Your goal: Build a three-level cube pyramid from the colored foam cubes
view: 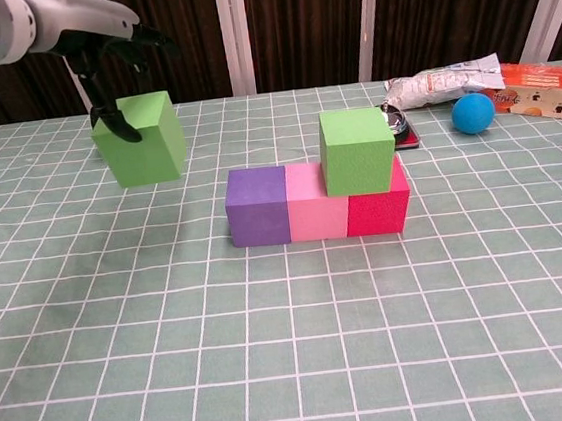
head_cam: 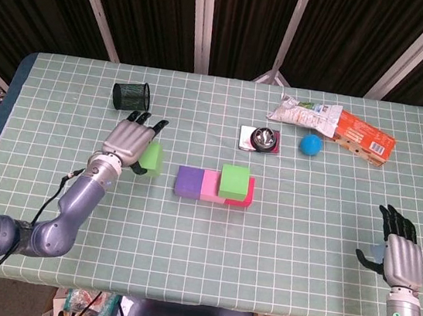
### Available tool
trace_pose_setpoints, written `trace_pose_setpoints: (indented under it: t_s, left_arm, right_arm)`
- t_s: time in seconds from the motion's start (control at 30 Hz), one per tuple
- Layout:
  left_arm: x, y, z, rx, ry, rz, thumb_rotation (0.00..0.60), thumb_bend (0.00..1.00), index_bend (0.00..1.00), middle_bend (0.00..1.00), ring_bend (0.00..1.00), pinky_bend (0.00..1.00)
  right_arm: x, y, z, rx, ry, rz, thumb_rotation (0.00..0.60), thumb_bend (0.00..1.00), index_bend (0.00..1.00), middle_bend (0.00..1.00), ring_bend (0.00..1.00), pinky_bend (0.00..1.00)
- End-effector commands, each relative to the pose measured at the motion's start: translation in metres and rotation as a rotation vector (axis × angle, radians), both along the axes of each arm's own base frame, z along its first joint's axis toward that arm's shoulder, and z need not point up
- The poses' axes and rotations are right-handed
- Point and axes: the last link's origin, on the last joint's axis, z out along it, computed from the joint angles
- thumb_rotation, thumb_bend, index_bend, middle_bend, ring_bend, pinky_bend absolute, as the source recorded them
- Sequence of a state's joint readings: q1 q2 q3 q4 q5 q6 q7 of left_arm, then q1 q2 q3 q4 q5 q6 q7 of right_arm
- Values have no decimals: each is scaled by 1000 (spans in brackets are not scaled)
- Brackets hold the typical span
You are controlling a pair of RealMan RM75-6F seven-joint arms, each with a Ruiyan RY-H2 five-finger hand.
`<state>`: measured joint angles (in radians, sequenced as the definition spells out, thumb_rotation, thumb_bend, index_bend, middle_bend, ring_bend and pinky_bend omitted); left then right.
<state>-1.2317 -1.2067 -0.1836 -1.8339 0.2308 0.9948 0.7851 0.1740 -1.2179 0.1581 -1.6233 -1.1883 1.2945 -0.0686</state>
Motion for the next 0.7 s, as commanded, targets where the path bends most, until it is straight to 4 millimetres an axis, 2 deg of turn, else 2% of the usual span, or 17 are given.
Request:
trace_pose_setpoints:
  t_s: [0.03, 0.3, 0.7]
  left_arm:
    - [39, 1, -11, -1, 15, -1, 600, 279, 16, 376, 47, 14]
    - [75, 3, -38, -8, 25, 37, 600, 279, 15, 388, 47, 14]
    - [104, 3, -65, -28, 23, 43, 600, 280, 15, 384, 47, 14]
  right_arm:
    - [0, 0, 0, -1, -2, -2, 600, 254, 0, 0, 0, 0]
    - [-3, -1, 2, -9, -25, -20, 600, 253, 0, 0, 0, 0]
    - [-3, 0, 5, -14, -66, -35, 600, 253, 0, 0, 0, 0]
